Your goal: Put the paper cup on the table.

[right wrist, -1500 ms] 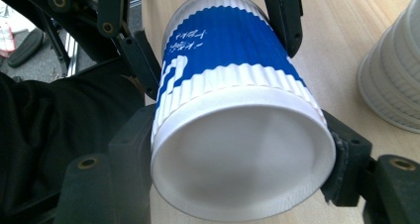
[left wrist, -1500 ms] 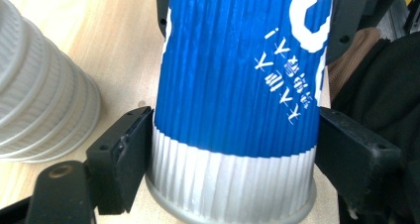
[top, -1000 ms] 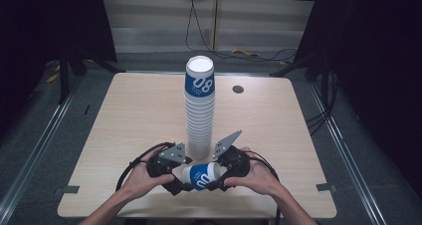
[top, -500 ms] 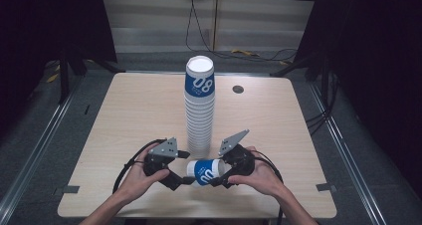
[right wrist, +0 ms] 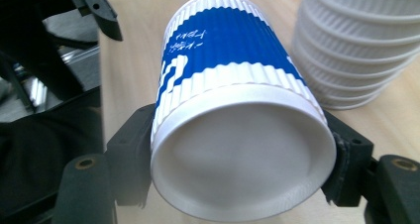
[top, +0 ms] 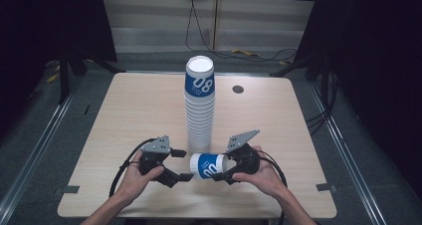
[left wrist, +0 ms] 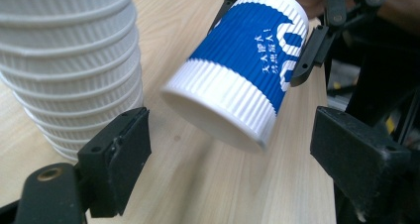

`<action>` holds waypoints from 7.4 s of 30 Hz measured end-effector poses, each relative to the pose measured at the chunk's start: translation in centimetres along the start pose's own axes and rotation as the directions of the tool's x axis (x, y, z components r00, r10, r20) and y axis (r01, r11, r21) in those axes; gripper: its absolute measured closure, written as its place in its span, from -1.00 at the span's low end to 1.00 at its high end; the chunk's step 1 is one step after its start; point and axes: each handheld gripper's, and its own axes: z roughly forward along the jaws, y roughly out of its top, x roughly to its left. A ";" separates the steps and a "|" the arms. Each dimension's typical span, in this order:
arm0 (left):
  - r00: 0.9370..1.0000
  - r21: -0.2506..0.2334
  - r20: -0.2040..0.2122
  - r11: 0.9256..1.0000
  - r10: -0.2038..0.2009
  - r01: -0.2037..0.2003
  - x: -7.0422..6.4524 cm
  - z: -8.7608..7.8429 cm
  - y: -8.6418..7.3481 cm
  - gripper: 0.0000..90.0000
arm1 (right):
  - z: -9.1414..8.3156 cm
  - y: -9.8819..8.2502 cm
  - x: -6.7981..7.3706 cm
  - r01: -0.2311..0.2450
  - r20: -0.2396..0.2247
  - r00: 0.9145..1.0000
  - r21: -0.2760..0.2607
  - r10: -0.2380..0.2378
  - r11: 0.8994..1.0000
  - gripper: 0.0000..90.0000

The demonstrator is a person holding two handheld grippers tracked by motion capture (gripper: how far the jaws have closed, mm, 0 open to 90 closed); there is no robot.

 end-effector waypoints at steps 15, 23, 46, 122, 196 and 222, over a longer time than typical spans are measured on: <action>0.999 -0.050 -0.037 0.999 0.018 -0.020 -0.1 -0.4 -0.4 -0.65 | -0.4 -1.0 -0.9 -0.067 -0.028 0.998 -0.125 0.064 0.990 -0.37; 1.000 -0.066 -0.017 0.998 0.015 -0.016 -0.3 -0.9 -0.1 -0.65 | -0.4 -1.2 -0.8 -0.061 -0.070 0.996 -0.180 0.049 0.982 -0.37; 0.999 -0.129 0.002 0.991 0.035 -0.035 -0.9 -1.1 -0.5 -0.65 | -1.3 -1.1 -0.3 -0.045 -0.112 0.994 -0.389 0.001 0.920 -0.36; 0.987 -0.149 0.055 0.978 0.153 -0.143 -2.3 -1.3 2.8 -0.59 | 0.3 -0.6 0.7 -0.055 -0.232 0.972 -0.327 -0.023 0.944 -0.55; 0.926 0.113 -0.368 0.985 -0.083 0.133 6.0 -9.6 2.5 -0.61 | -2.5 -3.9 -1.9 -0.172 0.179 0.957 -0.278 0.227 0.945 -0.64; 0.899 0.354 -0.436 0.910 -0.044 0.217 9.9 -8.6 4.0 -0.60 | -2.4 -4.2 -2.0 -0.194 0.121 0.966 -0.256 0.231 0.947 -0.63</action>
